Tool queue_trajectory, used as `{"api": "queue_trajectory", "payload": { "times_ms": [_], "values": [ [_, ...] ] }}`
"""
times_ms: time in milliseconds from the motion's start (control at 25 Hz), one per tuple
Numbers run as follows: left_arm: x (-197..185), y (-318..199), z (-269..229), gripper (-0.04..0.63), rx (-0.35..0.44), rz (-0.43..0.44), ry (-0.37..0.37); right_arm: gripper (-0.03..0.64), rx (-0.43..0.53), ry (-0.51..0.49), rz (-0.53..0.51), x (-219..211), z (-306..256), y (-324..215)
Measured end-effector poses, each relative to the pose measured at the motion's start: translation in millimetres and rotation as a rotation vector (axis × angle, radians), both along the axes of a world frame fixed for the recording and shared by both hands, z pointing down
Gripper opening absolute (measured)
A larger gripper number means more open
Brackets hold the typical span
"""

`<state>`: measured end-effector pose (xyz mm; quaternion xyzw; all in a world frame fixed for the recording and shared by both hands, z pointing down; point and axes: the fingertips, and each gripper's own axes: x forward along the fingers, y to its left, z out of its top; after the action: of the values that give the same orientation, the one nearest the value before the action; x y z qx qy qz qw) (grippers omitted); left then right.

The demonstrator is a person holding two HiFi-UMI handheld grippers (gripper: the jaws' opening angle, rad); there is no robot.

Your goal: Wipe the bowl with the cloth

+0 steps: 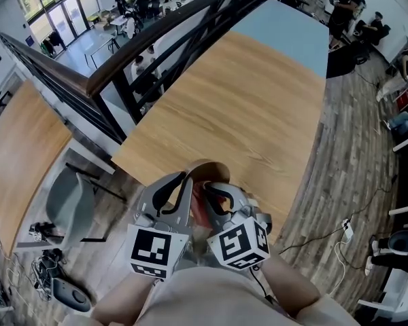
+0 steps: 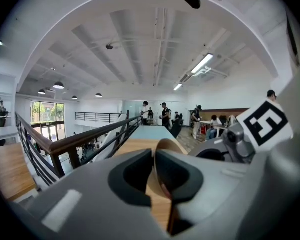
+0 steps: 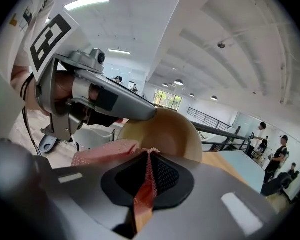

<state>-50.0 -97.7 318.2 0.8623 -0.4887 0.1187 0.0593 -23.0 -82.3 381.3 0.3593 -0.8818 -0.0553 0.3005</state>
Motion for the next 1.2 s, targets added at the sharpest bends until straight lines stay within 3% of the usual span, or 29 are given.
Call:
{"api": "queue_trajectory", "payload": {
  "times_ms": [200,400,640,920,1200],
  "values": [
    [6,4,9,0.02,-0.048,0.034,-0.006,0.014,0.053,0.0,-0.055,-19,-12,-2],
    [3,6,16,0.017,-0.067,0.034,-0.007,0.014,0.129,0.066,-0.081,-28,-19,-9],
    [-2,6,18,0.015,-0.075,0.042,-0.023,0.014,0.186,0.074,0.009,-15,-28,-21],
    [-14,5,13,0.018,-0.071,0.007,-0.011,0.014,0.12,0.047,0.077,11,-27,-29],
    [-24,2,9,0.023,-0.055,-0.017,0.032,0.014,0.055,0.081,0.06,9,-6,-21]
  ]
}}
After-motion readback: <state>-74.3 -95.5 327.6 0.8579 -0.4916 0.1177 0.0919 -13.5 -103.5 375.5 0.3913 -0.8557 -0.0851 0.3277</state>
